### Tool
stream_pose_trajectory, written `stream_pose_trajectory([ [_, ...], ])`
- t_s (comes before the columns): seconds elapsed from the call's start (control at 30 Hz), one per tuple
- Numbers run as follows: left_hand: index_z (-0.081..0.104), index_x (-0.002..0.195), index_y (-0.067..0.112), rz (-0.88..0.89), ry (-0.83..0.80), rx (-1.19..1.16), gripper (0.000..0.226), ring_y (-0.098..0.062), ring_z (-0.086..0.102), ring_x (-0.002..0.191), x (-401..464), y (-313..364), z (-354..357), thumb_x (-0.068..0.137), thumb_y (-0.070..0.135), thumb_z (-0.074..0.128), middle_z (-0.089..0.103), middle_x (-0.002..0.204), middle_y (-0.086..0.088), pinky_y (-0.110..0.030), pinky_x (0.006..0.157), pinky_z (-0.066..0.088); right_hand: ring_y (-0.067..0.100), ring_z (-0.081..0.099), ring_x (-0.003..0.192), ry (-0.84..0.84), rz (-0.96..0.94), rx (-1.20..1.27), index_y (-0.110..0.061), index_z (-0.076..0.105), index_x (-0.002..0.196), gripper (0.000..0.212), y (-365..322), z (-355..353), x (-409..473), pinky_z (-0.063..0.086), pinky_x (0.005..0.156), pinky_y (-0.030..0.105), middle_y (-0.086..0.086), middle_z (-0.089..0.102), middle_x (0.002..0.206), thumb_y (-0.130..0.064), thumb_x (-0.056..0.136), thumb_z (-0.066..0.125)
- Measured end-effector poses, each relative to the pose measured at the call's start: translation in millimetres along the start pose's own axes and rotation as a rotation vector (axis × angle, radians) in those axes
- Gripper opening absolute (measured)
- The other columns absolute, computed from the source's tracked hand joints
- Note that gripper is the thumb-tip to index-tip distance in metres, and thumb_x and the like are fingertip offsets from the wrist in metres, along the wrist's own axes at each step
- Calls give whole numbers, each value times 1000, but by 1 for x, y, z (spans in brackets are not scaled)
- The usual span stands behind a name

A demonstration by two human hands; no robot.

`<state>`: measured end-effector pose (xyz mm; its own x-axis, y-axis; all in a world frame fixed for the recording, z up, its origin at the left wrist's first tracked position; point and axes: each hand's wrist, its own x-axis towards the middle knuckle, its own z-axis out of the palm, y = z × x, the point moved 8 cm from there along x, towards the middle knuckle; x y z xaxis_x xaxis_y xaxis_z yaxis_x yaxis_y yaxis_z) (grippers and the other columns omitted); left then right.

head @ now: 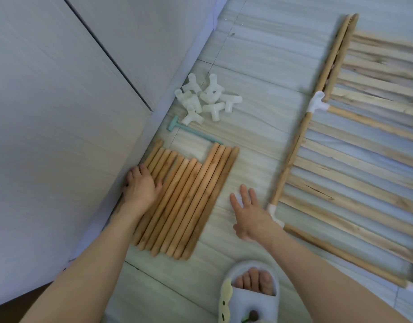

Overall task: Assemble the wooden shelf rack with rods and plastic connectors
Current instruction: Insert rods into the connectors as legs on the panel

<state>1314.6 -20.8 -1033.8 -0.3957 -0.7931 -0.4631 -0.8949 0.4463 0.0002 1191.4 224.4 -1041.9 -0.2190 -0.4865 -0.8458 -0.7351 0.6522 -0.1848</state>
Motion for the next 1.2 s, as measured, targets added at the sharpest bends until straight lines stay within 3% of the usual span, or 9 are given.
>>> stream_pose_trajectory([
  [0.27, 21, 139, 1, -44, -114, -146, 93, -37, 33, 131, 21, 4, 2, 73, 37, 76, 32, 141, -21, -46, 103, 35, 27, -25, 140, 2, -12, 11, -19, -19, 147, 86, 4, 3, 3, 28, 112, 46, 6, -36, 149, -20, 95, 50],
  [0.43, 42, 119, 7, -63, -36, -168, 48, -38, 56, 105, 22, 17, -8, 81, 22, 67, 57, 116, -19, -37, 73, 43, 27, -26, 140, 18, -12, 6, -18, -18, 147, 85, 3, 4, 2, 33, 110, 46, 6, -36, 149, -24, 96, 50],
  [0.67, 48, 109, 4, 87, 16, -213, 30, -37, 60, 96, 6, 61, -41, 87, 22, 59, 61, 102, -20, -45, 81, 51, 32, -23, 141, 36, -14, 5, -17, -12, 149, 78, -2, 2, 2, 20, 114, 42, 12, -32, 150, -28, 97, 46],
  [0.83, 50, 107, 4, 193, -81, -643, 30, -25, 66, 81, -14, 115, -64, 81, 9, 63, 63, 85, -12, -38, 72, 54, 37, -20, 141, 12, 15, 152, -21, -2, 150, 64, -12, -4, 4, 15, 114, 49, 16, -27, 152, -26, 100, 37],
  [0.9, 48, 106, 5, 278, -207, -828, 28, -16, 67, 65, -27, 140, -68, 83, 5, 63, 65, 76, -12, -33, 60, 54, 35, -12, 143, 6, -36, 269, -22, 9, 150, 56, -11, -17, -1, 15, 115, 47, 14, -15, 156, -26, 101, 34],
  [0.97, 49, 105, 0, 339, -292, -993, 23, -15, 65, 58, -39, 162, -72, 86, 3, 62, 65, 66, -9, -30, 54, 53, 31, 22, 140, 43, -89, 523, -15, 30, 146, 46, 3, -41, -9, 28, 110, 38, 13, 22, 154, -23, 101, 34],
  [1.03, 56, 96, -5, 361, -351, -1121, 13, -17, 64, 57, -49, 182, -75, 87, 3, 60, 65, 61, -8, -31, 57, 54, 22, 52, 113, 26, -132, 953, -12, 43, 138, 41, 25, -64, -24, 44, 92, 30, 7, 50, 133, -23, 99, 41],
  [1.1, 60, 87, -2, 359, -428, -1230, 7, -19, 63, 58, -62, 207, -74, 87, 5, 60, 65, 61, -10, -33, 59, 54, 15, 59, 95, -19, -237, 1189, -14, 46, 135, 41, 45, -82, -42, 49, 77, 24, 2, 56, 126, -26, 96, 49],
  [1.2, 61, 90, -3, 382, -552, -1370, 8, -19, 65, 61, -85, 257, -75, 88, 4, 57, 64, 67, -15, -31, 57, 55, 13, 60, 76, 88, -340, 1076, -17, 62, 106, 18, 78, -110, -69, 43, 63, 21, -2, 65, 95, -28, 94, 55],
])
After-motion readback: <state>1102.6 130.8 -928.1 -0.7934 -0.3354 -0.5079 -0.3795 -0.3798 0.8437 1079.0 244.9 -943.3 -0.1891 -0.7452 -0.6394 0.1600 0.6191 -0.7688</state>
